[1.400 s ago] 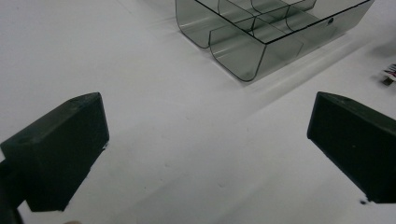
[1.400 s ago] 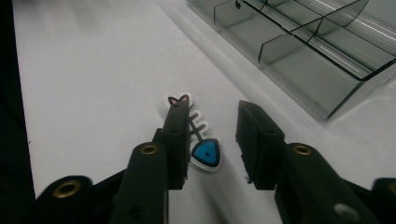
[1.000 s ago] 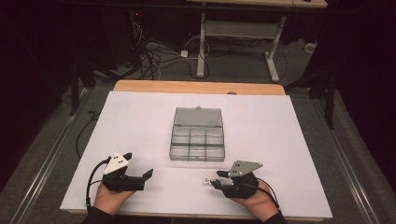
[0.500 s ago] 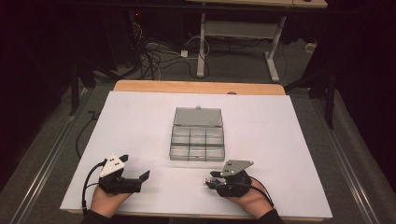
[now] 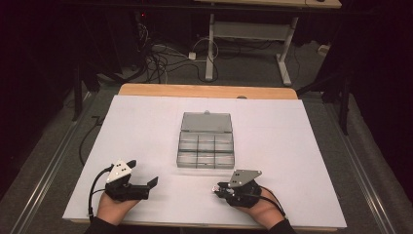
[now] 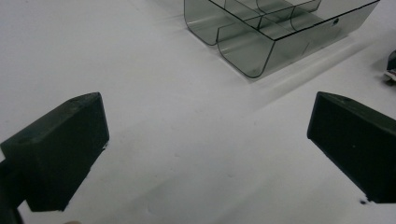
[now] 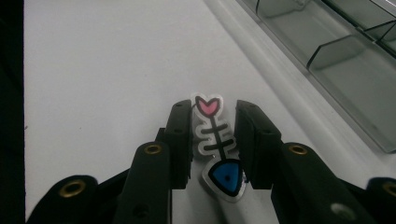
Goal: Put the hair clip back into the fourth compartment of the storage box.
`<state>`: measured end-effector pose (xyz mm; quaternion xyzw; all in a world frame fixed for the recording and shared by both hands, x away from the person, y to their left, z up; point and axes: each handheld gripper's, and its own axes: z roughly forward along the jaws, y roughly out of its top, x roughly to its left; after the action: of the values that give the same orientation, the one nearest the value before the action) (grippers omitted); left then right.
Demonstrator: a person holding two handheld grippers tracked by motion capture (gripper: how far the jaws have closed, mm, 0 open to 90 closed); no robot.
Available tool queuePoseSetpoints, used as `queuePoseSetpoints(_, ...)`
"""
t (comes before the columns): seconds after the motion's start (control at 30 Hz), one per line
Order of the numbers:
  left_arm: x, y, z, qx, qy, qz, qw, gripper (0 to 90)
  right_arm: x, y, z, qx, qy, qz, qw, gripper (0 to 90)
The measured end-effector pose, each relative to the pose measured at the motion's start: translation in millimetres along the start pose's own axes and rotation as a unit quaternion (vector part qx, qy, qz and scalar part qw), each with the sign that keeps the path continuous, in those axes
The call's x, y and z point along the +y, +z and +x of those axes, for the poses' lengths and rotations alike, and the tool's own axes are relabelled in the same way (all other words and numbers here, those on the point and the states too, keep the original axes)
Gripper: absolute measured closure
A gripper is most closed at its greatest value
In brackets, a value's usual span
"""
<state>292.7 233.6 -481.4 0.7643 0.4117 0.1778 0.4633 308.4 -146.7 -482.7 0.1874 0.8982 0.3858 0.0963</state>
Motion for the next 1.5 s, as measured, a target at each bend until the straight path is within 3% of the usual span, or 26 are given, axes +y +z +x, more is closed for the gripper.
queuePoseSetpoints(0.47, -2.2, 3.4, -2.0, -0.005, 0.004, -0.005, 1.0, 0.0, -0.6, 0.8, 0.4, 0.001, -0.001, 0.0, 1.0, 70.9)
queuePoseSetpoints(0.67, -2.8, 4.4, -5.9, -0.004, 0.024, -0.003, 0.9997, 0.0, -0.7, 0.6, 1.1, 0.001, 0.001, 0.0, 1.0, 72.8)
queuePoseSetpoints(0.87, -3.7, 2.9, -0.7, -0.018, 0.005, -0.011, 0.9998, 0.0, -0.8, 0.6, 1.4, -0.001, -0.007, -0.002, 1.0, 73.7)
queuePoseSetpoints(1.13, -3.7, 3.7, -4.4, -0.013, 0.02, -0.008, 0.9997, 0.0, -0.9, 0.2, 3.5, -0.007, -0.011, -0.003, 0.9999, 75.1)
queuePoseSetpoints(1.23, -3.7, 3.8, -4.3, -0.012, 0.019, -0.008, 0.9997, 0.0, -1.6, -1.1, 2.8, -0.009, -0.006, -0.012, 0.9999, 84.8)
queuePoseSetpoints(1.5, -3.5, 4.1, -4.4, -0.01, 0.02, -0.006, 0.9997, 0.0, -1.1, -0.4, 2.5, -0.005, -0.006, -0.004, 1.0, 84.2)
